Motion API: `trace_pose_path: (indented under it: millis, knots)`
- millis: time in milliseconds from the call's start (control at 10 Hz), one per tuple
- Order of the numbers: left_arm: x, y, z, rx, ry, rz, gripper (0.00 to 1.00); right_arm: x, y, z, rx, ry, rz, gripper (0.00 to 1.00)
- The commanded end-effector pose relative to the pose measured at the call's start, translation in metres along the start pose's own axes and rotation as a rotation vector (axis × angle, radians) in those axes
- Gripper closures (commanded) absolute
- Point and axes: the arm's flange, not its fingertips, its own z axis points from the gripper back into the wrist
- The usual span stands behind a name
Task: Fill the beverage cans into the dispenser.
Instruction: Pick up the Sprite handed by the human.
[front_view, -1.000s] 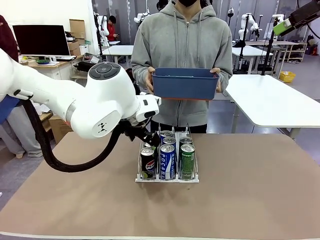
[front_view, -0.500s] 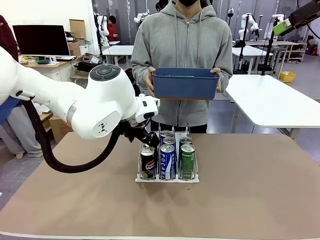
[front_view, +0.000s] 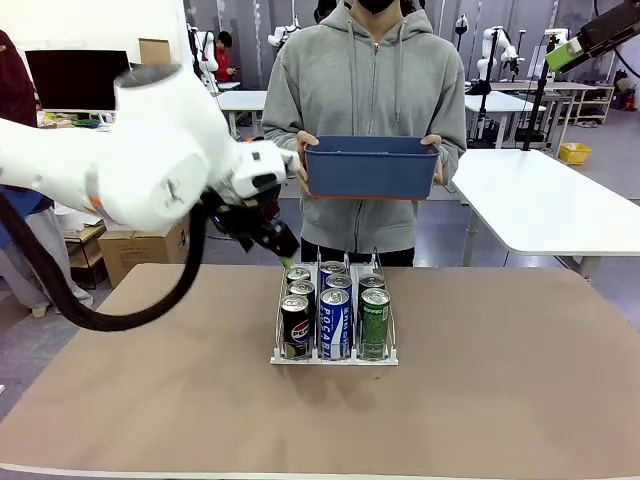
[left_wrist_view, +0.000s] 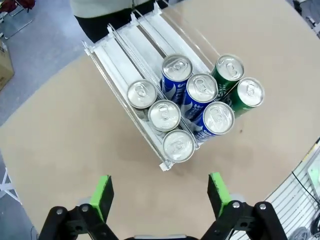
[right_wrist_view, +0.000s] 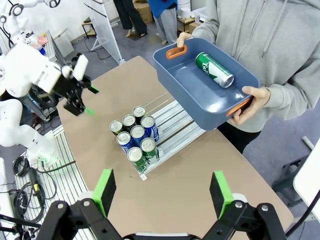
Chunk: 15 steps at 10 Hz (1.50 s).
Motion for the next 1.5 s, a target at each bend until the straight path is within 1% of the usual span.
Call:
trace_pose_path:
  millis: [0,200,300,500,700,800,1000,1100,1300,1400]
  knots:
    - [0.004,0.024,0.036,-0.053,-0.018,0.003,0.00,-0.001,0.000,-0.001,0.001,0.001,-0.001,0.00]
    - [0.012,0.053,0.076,-0.110,-0.057,-0.002,0.00,-0.001,0.000,-0.001,0.001,0.001,-0.001,0.00]
    - [0.016,0.060,0.094,-0.129,-0.080,-0.007,0.00,-0.001,0.000,-0.001,0.001,0.001,-0.001,0.00]
    - [0.023,0.083,0.134,-0.160,-0.085,-0.067,0.00,-0.001,0.000,-0.001,0.001,0.001,-0.001,0.00]
    - [0.024,0.086,0.169,-0.157,-0.093,-0.086,0.00,-0.001,0.000,-0.001,0.001,0.001,-0.001,0.00]
    - [0.026,0.092,0.182,-0.172,-0.090,-0.103,0.00,-0.001,0.000,-0.001,0.001,0.001,-0.001,0.00]
    - [0.022,0.089,0.202,-0.181,-0.096,-0.116,0.00,-0.001,0.000,-0.001,0.001,0.001,-0.001,0.00]
    - [0.020,0.090,0.212,-0.166,-0.105,-0.123,0.00,-0.001,0.000,-0.001,0.001,0.001,-0.001,0.00]
    - [0.017,0.090,0.219,-0.134,-0.140,-0.114,0.00,-0.001,0.000,-0.001,0.001,0.001,-0.001,0.00]
    - [0.024,0.084,0.216,-0.135,-0.109,-0.102,0.00,-0.001,0.000,-0.001,0.001,0.001,-0.001,0.00]
